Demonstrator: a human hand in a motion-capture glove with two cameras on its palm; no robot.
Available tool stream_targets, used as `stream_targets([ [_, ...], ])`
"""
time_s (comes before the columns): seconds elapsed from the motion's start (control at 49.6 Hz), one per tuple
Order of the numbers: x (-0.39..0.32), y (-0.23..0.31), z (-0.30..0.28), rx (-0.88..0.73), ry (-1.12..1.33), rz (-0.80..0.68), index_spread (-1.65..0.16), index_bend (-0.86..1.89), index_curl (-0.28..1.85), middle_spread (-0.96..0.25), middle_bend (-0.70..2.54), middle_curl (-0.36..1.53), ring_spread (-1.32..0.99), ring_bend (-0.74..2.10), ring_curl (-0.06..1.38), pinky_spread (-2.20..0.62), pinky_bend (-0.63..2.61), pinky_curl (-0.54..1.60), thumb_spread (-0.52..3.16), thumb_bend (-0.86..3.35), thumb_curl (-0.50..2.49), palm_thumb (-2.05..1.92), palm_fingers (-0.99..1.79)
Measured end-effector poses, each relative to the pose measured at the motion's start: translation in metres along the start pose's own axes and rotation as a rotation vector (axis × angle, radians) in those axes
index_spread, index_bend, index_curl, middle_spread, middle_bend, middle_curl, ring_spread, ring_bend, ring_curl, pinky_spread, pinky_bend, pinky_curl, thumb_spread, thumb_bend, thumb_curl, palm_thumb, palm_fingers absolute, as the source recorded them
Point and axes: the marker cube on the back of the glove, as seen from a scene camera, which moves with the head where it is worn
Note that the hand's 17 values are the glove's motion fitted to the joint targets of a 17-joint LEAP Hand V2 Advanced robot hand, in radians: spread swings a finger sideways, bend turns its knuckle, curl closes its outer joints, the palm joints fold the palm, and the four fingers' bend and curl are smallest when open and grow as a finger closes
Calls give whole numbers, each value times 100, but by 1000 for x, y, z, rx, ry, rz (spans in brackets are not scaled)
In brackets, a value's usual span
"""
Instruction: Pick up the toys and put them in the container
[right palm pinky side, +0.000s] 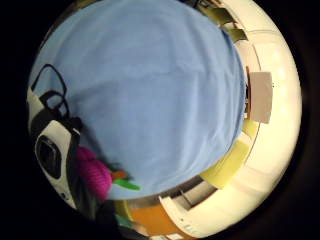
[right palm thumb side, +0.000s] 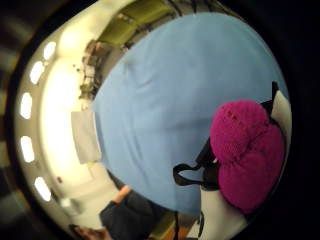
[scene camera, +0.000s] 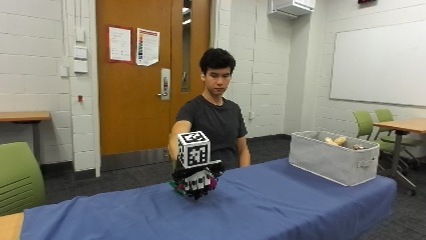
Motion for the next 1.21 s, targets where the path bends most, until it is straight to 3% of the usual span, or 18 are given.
stream_targets([
  [0.222,-22,2,-25,-45,3,-7,-30,38,73,-33,71,58,-41,101,49,-46,57,35,110,15,57,50,139],
  [0.464,-111,10,-120,79,55,-126,-30,51,82,-35,89,65,-38,113,52,-48,66,38,101,12,67,52,133],
  [0.867,-366,49,-252,295,107,-519,-29,60,90,-34,98,68,-36,121,52,-48,71,40,97,9,81,53,125],
  [0.968,-449,78,-263,276,47,-761,-29,61,91,-33,99,68,-36,122,51,-47,72,39,97,9,83,53,124],
  [1.109,-551,115,-266,224,-85,-893,-29,61,92,-33,100,68,-36,123,51,-47,72,39,97,8,87,53,123],
  [1.21,-598,116,-252,338,156,-857,-28,61,93,-33,101,68,-36,123,50,-47,72,39,98,8,90,53,123],
])
